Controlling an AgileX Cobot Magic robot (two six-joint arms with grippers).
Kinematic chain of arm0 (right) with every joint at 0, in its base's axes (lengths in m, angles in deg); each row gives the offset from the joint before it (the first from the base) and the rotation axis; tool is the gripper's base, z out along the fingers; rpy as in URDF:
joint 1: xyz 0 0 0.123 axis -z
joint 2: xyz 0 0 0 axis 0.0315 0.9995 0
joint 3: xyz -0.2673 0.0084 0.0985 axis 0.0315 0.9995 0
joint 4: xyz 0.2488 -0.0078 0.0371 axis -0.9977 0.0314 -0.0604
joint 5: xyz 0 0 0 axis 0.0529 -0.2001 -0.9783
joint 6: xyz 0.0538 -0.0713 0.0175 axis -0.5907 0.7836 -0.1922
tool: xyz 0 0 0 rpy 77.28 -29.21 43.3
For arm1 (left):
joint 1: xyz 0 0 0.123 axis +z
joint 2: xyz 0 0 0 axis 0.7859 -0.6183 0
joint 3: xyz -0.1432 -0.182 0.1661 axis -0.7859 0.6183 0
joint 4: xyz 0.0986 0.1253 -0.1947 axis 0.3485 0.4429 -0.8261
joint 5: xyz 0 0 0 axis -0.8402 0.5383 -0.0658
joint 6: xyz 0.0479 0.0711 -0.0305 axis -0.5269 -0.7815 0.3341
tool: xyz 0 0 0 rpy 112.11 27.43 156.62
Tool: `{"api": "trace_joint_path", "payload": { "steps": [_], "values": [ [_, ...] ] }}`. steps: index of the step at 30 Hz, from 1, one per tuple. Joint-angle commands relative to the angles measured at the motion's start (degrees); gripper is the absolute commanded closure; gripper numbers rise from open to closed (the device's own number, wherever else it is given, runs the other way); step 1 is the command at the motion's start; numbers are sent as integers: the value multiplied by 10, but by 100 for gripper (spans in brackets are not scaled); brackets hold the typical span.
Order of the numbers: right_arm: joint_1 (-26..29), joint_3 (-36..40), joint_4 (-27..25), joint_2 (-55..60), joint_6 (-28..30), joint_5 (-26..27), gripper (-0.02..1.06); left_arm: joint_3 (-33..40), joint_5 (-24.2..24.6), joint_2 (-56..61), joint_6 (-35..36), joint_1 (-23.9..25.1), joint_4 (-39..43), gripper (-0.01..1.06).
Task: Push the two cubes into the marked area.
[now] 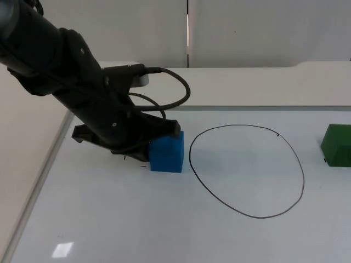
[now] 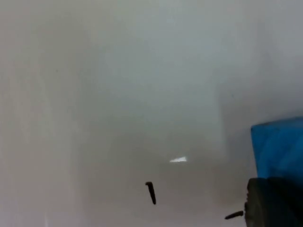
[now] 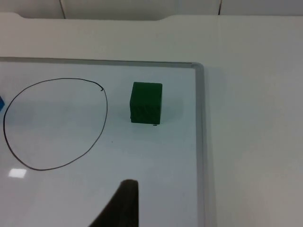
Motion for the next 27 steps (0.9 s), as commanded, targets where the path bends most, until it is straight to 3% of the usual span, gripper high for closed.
{"api": "trace_joint_path", "payload": {
  "steps": [1, 17, 27],
  "values": [
    [3, 1, 3, -1, 4, 3, -1, -2, 9, 1, 6, -2, -12, 105],
    [3, 1, 3, -1, 4, 3, -1, -2, 18, 1, 6, -31, -34, 105],
    [3, 1, 3, -1, 4, 3, -1, -2, -10, 1, 6, -42, -35, 105]
  ]
}}
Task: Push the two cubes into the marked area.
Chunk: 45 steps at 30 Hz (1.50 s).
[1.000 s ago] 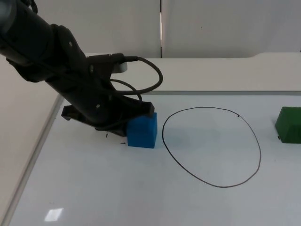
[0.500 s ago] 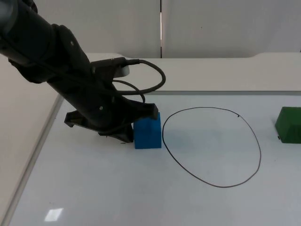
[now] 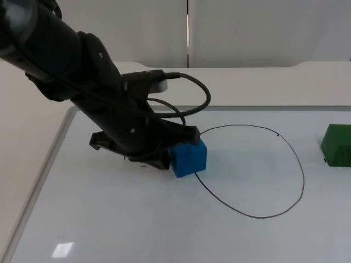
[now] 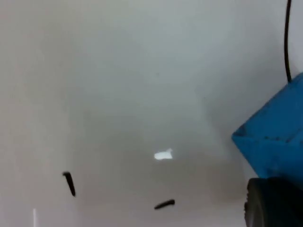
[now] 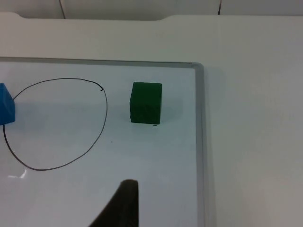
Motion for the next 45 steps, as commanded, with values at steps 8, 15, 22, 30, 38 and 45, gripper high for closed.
{"api": "trace_joint_path", "payload": {
  "steps": [8, 15, 22, 30, 38, 45],
  "values": [
    [3, 1, 3, -1, 4, 3, -1, -2, -19, 1, 3, -2, -8, 105],
    [3, 1, 3, -1, 4, 3, -1, -3, -28, 1, -3, -2, -6, 105],
    [3, 1, 3, -1, 4, 3, -1, -15, -26, -2, -3, -8, -6, 105],
    [3, 1, 3, -1, 4, 3, -1, -15, -47, -4, -12, -21, -6, 105],
    [3, 1, 3, -1, 4, 3, -1, -15, -59, -4, -16, -21, 3, 105],
    [3, 1, 3, -1, 4, 3, -1, -15, -64, -5, -16, -35, 5, 105]
  ]
}}
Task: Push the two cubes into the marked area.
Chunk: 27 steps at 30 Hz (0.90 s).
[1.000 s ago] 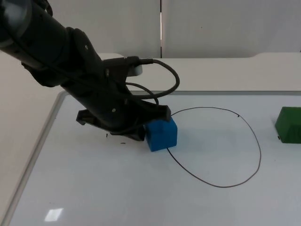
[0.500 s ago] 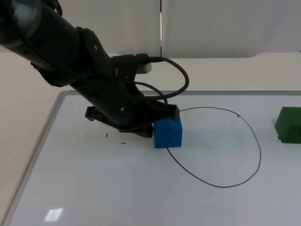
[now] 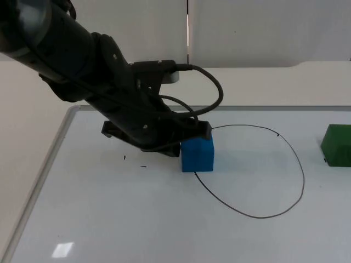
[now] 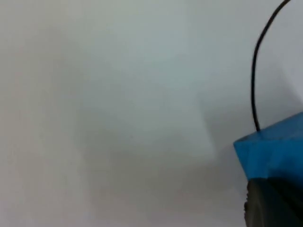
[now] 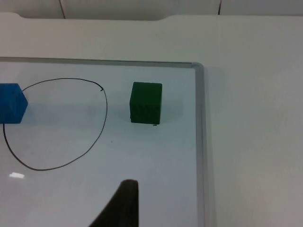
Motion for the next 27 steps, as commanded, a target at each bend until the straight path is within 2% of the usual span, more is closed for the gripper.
{"api": "trace_joint_path", "payload": {
  "steps": [1, 5, 15, 20, 27],
  "values": [
    [3, 1, 3, -1, 4, 3, -1, -3, -10, -1, -1, -12, 4, 105],
    [3, 1, 3, -1, 4, 3, -1, -3, -29, -1, -1, -20, 6, 105],
    [3, 1, 3, -1, 4, 3, -1, -3, -30, -1, -1, -33, 2, 105],
    [3, 1, 3, -1, 4, 3, -1, -3, -48, -1, -1, -52, 2, 105],
    [3, 1, 3, -1, 4, 3, -1, -3, -60, -1, -1, -54, -1, 105]
  ]
}}
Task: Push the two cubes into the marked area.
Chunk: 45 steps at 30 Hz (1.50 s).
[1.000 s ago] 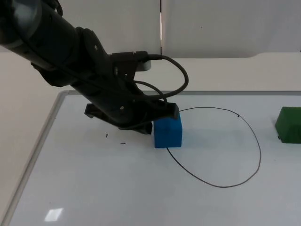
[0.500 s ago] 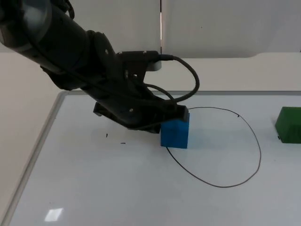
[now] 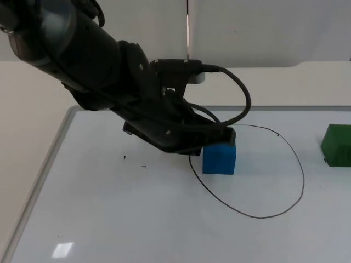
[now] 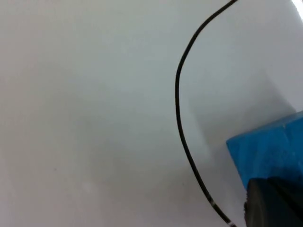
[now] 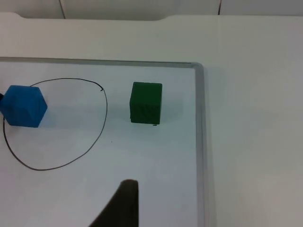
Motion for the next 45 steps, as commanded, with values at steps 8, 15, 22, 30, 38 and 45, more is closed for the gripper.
{"api": "trace_joint_path", "payload": {
  "steps": [8, 15, 22, 30, 38, 45],
  "values": [
    [3, 1, 3, -1, 4, 3, -1, -3, 2, -1, -1, -15, -18, 105],
    [3, 1, 3, -1, 4, 3, -1, -3, 8, -1, -1, -14, -12, 105],
    [3, 1, 3, -1, 4, 3, -1, -3, 75, 26, -1, 19, 40, 105],
    [3, 1, 3, -1, 4, 3, -1, -3, 155, 97, -1, 110, 72, 105],
    [3, 1, 3, -1, 4, 3, -1, -3, 229, 211, -1, 212, 107, 105],
    [3, 1, 3, -1, 4, 3, -1, -1, 258, 282, 15, 247, 157, 105]
  ]
}}
